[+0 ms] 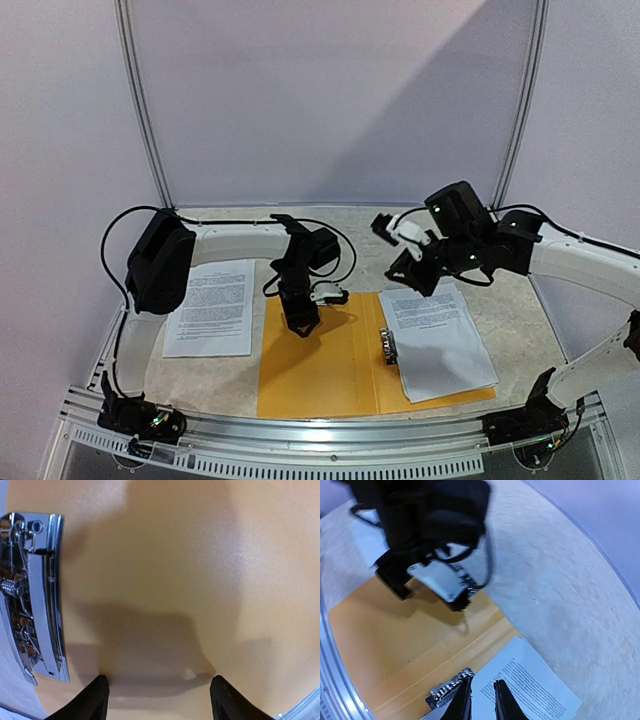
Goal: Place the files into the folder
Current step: Clamp the file in the folder with some files.
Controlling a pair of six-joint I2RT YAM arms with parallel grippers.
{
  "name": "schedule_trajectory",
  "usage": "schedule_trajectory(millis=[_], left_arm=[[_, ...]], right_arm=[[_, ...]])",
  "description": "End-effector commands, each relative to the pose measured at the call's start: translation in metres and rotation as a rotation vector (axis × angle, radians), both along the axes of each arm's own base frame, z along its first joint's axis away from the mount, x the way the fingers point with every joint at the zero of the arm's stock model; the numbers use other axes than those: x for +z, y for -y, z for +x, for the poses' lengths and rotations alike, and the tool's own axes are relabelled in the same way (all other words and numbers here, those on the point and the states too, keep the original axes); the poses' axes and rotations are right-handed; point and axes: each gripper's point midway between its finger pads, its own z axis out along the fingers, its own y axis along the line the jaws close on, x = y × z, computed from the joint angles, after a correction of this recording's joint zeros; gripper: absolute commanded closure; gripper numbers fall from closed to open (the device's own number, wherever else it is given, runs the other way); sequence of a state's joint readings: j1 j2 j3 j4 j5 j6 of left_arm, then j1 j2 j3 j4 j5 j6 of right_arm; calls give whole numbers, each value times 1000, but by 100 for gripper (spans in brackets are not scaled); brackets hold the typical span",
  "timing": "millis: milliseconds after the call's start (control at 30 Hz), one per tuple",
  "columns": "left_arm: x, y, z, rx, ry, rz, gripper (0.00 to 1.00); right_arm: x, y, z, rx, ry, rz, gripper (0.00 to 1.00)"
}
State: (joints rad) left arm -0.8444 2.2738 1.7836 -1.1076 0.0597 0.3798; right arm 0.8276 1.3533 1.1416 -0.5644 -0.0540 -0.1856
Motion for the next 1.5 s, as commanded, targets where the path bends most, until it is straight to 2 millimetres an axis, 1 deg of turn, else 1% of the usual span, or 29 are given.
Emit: schedule_trajectory(millis=[0,67,100,133,200,233,267,300,400,500,533,567,600,633,700,733,767,800,833,967,1067,1133,1233,1333,1400,1467], left_arm=[[-30,-21,-14,3,-151,92,28],[-18,-12,-10,-1,-147,66,28],[-12,-8,-8,-1,-144,53,28],[-6,-5,-6,-1,-142,42,28],[7,3,-4,0,-142,10,28],[13,6,-4,-1,-147,-8,28],[19,10,-5,-2,-151,-27,28],[24,13,-5,-2,-154,-41,28],[39,21,-4,0,-155,-82,27],[52,27,-1,5,-140,-116,23],[56,29,2,6,-128,-126,22],[60,31,5,7,-114,-132,20],[64,34,9,9,-96,-144,19],[68,37,13,14,-76,-153,17],[74,42,23,25,-34,-173,14],[77,44,28,33,-10,-180,13],[79,46,34,41,14,-185,11],[80,48,39,47,38,-190,3],[83,49,45,55,61,-199,1],[87,52,60,79,120,-211,0],[90,55,69,95,151,-223,1],[90,57,72,106,158,-235,0],[88,61,78,118,167,-250,0],[82,64,85,141,175,-265,1],[76,67,90,154,180,-274,2],[70,69,94,167,184,-279,3]], right_arm=[[13,53,36,-464,-45,126,83],[12,78,40,-579,-44,135,68],[11,92,41,-672,-56,155,67],[10,108,43,-757,-54,154,67],[1,136,41,-906,-81,143,68],[-4,145,40,-955,-105,148,67],[-9,154,39,-994,-136,151,62],[-18,159,37,-1020,-196,159,60],[-47,184,27,-1161,-367,138,58],[-73,202,15,-1247,-451,65,53],[-79,208,13,-1268,-471,53,47],[-85,214,11,-1291,-491,47,39],[-90,221,10,-1317,-504,37,34],[-94,229,9,-1346,-511,27,32],[-103,242,8,-1394,-530,14,23],[-106,246,9,-1411,-538,19,15],[-109,249,10,-1425,-543,22,4],[-110,252,10,-1440,-544,28,2],[-112,255,10,-1452,-547,31,1],[-117,262,8,-1488,-548,9,1],[-123,273,-1,-1529,-561,-53,1],[-127,279,-6,-1558,-563,-92,1],[-132,282,-11,-1576,-568,-114,1],[-133,290,-15,-1616,-543,-131,1],[-135,291,-16,-1633,-540,-117,4],[-140,287,-13,-1626,-560,-72,11]])
